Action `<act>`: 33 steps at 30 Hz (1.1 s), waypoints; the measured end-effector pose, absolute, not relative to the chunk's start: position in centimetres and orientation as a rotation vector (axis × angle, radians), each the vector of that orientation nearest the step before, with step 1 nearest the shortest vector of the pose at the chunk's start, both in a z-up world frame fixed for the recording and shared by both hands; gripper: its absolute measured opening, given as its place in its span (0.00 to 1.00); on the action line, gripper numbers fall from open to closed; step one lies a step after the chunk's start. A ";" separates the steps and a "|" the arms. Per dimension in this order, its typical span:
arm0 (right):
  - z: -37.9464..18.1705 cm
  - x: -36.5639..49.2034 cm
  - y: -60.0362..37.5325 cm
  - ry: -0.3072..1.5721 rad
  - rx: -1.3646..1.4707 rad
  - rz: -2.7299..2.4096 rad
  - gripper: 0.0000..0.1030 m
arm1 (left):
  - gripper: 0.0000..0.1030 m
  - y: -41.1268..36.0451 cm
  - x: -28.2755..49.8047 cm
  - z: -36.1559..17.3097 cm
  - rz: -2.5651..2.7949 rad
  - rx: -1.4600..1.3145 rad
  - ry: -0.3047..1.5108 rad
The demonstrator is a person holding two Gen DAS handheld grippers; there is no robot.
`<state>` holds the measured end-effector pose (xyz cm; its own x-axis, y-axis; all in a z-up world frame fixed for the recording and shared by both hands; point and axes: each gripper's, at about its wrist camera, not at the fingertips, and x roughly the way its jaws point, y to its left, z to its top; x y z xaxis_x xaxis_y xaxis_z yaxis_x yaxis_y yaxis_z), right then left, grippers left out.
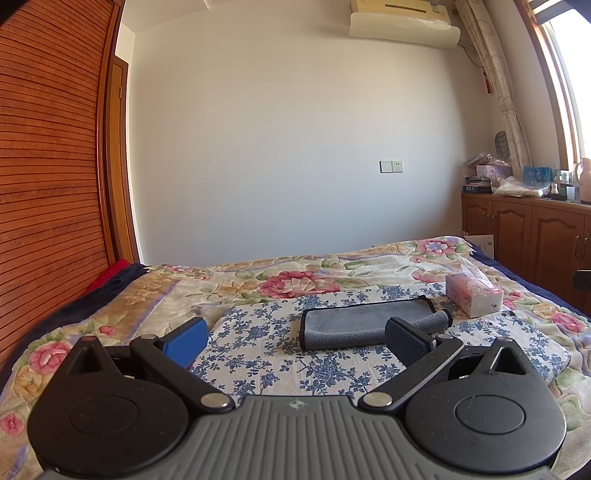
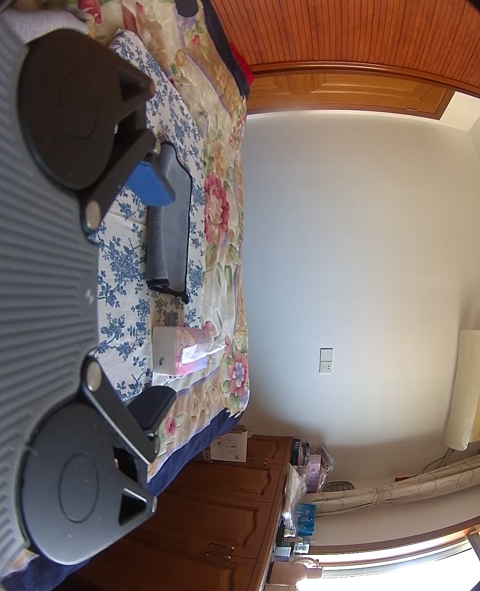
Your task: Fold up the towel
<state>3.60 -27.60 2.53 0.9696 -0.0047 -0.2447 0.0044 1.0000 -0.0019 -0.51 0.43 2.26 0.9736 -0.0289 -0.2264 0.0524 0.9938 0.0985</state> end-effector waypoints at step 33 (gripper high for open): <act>2.5 3.7 -27.6 0.245 -0.003 -0.005 1.00 | 1.00 0.6 -0.4 2.4 -0.038 0.100 0.227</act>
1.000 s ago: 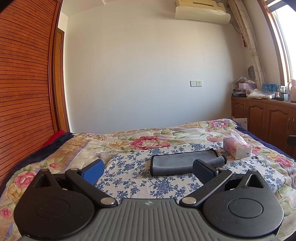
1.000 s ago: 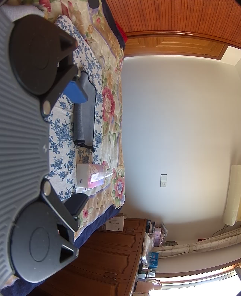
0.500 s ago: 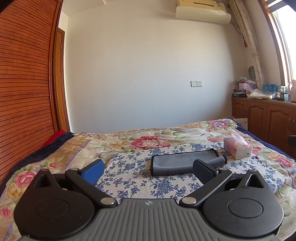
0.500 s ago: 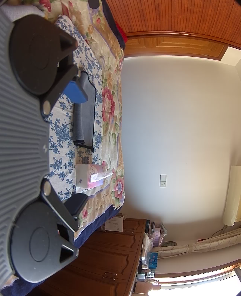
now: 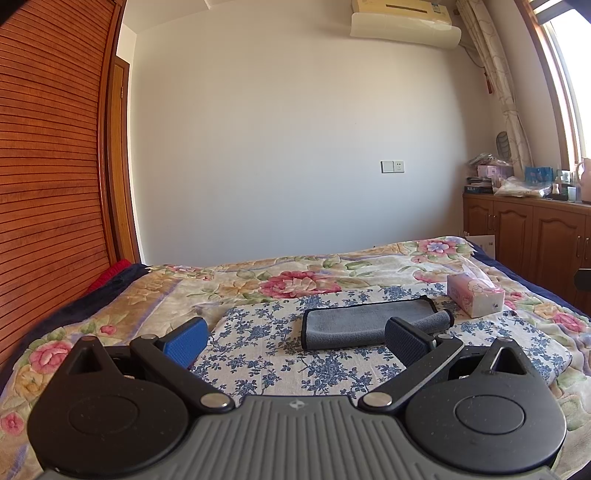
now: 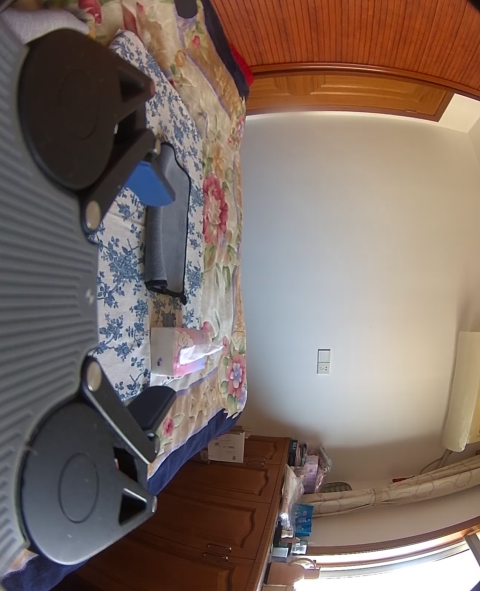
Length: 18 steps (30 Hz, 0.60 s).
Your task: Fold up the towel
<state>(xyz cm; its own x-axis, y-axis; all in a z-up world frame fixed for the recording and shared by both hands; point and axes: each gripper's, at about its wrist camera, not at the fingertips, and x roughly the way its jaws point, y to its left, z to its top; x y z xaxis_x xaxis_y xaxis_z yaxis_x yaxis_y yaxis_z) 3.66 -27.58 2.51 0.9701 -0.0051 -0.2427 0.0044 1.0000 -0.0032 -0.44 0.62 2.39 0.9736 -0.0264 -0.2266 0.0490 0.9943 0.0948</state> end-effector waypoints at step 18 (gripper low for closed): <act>2.4 3.6 -27.6 0.245 -0.003 -0.005 1.00 | 1.00 0.7 -0.3 2.4 -0.037 0.101 0.227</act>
